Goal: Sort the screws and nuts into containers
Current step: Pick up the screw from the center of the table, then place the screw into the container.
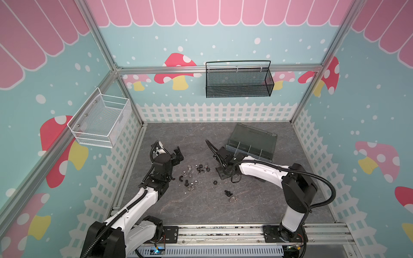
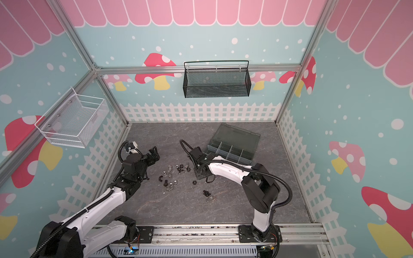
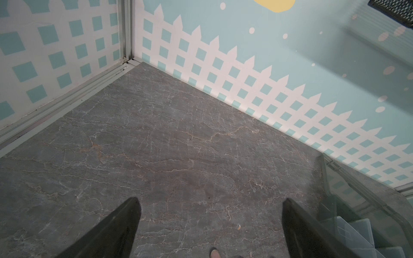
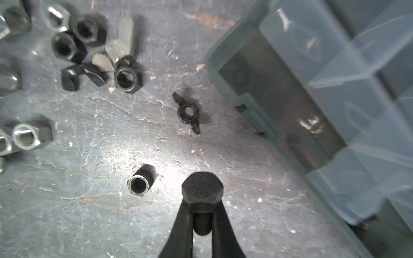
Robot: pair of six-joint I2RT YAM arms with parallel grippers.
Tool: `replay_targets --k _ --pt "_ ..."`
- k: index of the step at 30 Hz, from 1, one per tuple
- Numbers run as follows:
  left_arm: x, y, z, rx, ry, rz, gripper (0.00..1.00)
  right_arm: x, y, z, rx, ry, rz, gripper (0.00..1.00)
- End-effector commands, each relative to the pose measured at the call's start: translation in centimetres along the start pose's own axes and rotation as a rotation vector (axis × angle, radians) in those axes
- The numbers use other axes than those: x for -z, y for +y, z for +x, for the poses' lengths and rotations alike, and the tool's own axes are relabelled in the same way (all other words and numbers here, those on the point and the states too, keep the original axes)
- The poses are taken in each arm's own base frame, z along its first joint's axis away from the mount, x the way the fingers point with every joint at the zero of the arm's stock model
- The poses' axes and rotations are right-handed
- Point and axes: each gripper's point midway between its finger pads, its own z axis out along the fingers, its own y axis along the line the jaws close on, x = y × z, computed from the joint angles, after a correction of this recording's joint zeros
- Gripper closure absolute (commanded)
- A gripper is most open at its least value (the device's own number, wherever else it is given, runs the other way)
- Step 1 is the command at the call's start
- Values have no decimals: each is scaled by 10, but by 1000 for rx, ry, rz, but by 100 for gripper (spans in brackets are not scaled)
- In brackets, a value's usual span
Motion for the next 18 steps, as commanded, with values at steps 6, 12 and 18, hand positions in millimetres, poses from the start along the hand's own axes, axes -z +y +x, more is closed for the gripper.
replay_targets --k 6,12,18 --pt "5 2 -2 20 -15 -1 1 27 -57 13 -99 -5 64 100" --pt "3 0 -1 25 -15 8 1 37 -93 28 -184 -9 63 100" --pt "1 -3 2 30 2 17 1 37 -113 42 -217 4 82 100"
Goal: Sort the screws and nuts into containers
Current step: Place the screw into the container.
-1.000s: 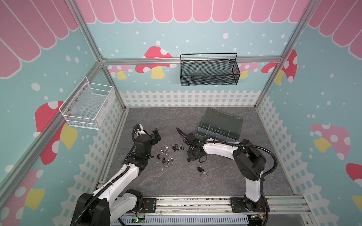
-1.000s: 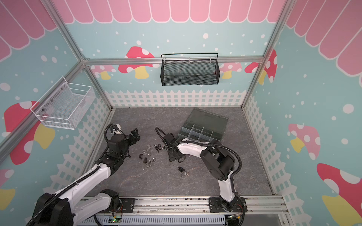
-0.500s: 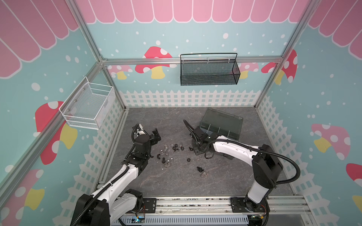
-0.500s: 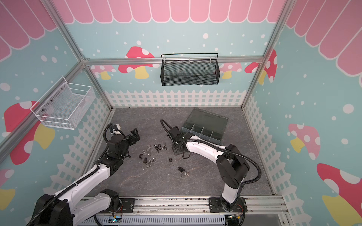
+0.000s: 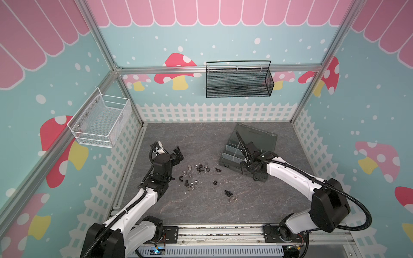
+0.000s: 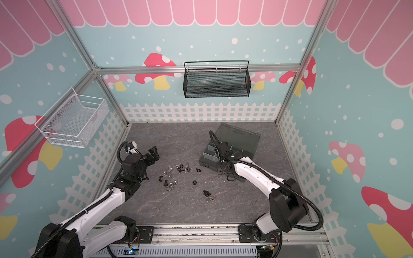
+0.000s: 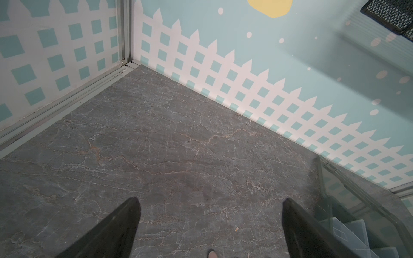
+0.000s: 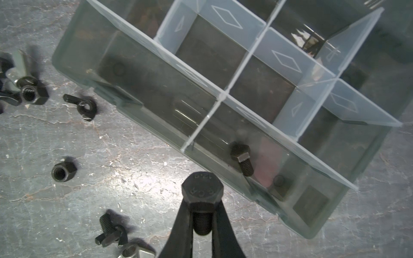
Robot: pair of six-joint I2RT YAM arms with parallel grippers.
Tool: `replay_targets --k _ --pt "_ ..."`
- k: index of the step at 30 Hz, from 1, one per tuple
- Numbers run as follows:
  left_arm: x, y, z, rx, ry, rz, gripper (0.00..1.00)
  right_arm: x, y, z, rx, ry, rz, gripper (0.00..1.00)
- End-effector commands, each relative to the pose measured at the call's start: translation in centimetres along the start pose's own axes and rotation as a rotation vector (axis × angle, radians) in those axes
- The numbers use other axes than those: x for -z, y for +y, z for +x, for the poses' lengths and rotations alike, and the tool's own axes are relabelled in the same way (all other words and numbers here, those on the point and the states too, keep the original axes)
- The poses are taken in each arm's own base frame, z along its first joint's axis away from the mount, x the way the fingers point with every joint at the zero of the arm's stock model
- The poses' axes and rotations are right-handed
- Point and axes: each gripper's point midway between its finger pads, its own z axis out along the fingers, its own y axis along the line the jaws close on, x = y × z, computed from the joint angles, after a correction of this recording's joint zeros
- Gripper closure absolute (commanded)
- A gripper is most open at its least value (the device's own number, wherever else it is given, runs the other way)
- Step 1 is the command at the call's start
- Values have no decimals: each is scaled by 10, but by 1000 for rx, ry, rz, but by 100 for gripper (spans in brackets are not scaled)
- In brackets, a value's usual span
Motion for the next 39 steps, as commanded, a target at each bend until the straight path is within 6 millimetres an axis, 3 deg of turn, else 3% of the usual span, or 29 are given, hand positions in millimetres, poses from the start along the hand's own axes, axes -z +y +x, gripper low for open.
replay_targets --k 1,17,33,39 --pt "-1 0 6 26 14 5 1 0 -10 8 0 20 7 100" --pt "-3 0 8 18 36 -7 1 -28 -19 16 14 75 15 100" --pt "-6 2 11 16 38 -18 1 -49 -25 -4 8 66 16 100" --pt "-6 4 11 16 36 -25 0 -61 -25 -2 13 90 22 100"
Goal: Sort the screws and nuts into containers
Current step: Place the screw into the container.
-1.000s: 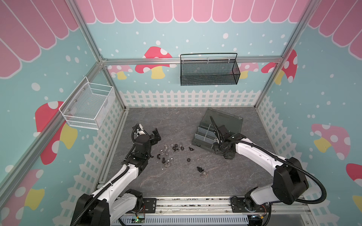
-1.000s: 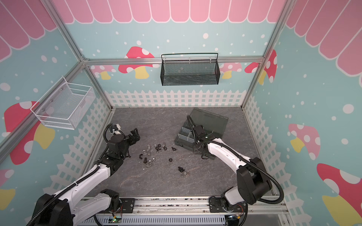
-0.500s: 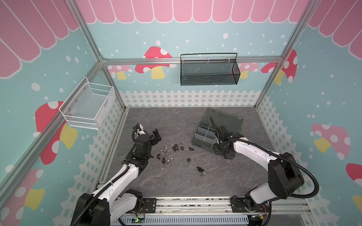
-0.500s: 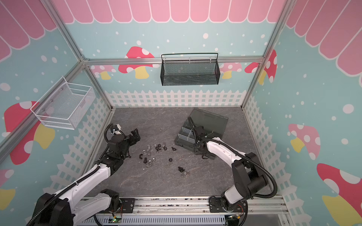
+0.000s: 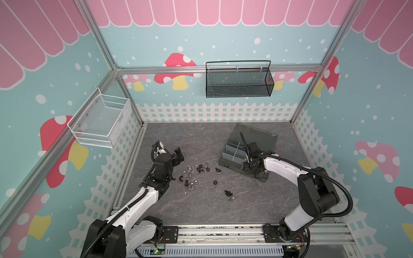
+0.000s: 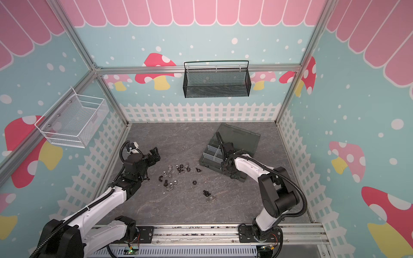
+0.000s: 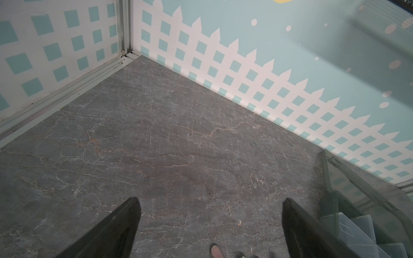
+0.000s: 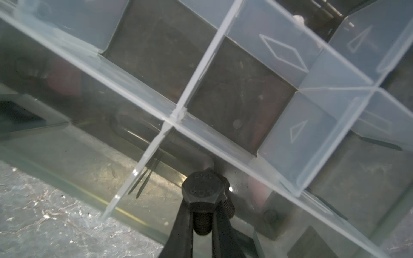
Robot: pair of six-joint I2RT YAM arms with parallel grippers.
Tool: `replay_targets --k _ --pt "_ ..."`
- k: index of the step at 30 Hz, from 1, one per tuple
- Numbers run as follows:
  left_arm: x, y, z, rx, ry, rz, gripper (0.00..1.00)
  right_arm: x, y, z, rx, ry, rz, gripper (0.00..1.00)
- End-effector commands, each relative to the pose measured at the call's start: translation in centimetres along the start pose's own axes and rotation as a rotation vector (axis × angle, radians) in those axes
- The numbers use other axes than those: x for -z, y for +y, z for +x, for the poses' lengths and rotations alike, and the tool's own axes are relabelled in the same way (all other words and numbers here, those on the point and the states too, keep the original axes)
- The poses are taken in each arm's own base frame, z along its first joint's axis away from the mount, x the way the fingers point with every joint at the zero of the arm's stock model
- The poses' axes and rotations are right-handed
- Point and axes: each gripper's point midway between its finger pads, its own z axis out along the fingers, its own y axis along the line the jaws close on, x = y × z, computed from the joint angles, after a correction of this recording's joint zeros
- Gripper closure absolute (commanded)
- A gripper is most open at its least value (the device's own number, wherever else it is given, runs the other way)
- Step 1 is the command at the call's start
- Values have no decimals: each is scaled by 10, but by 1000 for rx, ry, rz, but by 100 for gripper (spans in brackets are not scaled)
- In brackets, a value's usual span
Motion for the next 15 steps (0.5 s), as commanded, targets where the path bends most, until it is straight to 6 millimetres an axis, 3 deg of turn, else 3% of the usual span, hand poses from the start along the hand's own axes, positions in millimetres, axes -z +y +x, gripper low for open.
replay_targets --k 1,11,15 --pt "-1 1 0 17 2 -15 1 -2 3 -4 12 6 -7 99" --pt "1 2 -2 22 -6 -19 1 4 3 -3 6 -6 -14 70" --pt "2 3 -3 25 -10 -19 1 11 2 -6 5 -19 -14 63"
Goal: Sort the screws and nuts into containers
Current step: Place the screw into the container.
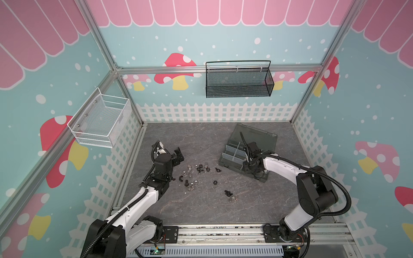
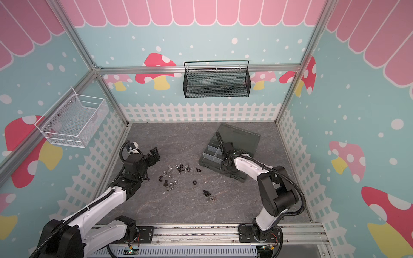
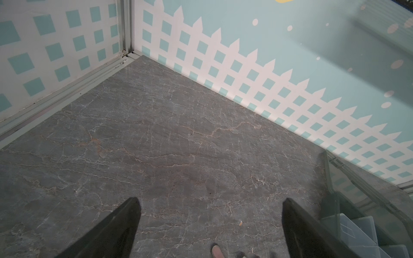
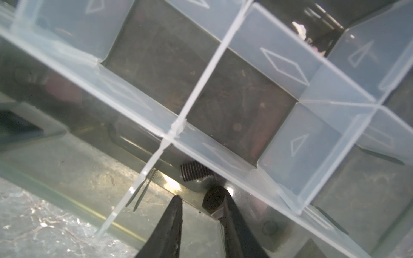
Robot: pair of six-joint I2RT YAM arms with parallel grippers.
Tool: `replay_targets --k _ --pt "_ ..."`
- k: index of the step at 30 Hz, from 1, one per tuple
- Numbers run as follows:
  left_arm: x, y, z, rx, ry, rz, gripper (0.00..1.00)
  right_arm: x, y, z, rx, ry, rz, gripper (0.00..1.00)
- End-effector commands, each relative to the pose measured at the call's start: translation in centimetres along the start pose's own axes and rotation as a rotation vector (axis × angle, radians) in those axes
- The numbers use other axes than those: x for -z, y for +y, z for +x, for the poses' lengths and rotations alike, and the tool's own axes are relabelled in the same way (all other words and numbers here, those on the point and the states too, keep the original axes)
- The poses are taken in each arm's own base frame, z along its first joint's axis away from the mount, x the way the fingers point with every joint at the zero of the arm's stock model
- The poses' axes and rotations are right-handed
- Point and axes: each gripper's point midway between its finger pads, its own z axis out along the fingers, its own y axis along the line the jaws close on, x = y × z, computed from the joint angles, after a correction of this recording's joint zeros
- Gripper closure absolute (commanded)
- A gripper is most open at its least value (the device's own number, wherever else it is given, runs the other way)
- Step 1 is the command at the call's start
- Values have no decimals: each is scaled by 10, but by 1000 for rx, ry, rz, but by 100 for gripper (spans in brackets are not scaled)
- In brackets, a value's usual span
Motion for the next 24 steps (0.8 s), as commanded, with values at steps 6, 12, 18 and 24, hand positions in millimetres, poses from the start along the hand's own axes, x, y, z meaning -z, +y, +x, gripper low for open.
replay_targets --k 6,12,18,24 --pt "2 -1 -6 29 -12 -8 1 39 9 -16 16 -57 -62 62" --pt "2 -2 -7 39 -13 -5 1 77 27 -18 35 -121 -151 61" --pt "1 -2 -7 52 -14 -6 1 92 66 11 114 -93 -239 60" --pt "0 -3 -6 54 -4 -2 1 86 102 55 222 24 -285 60"
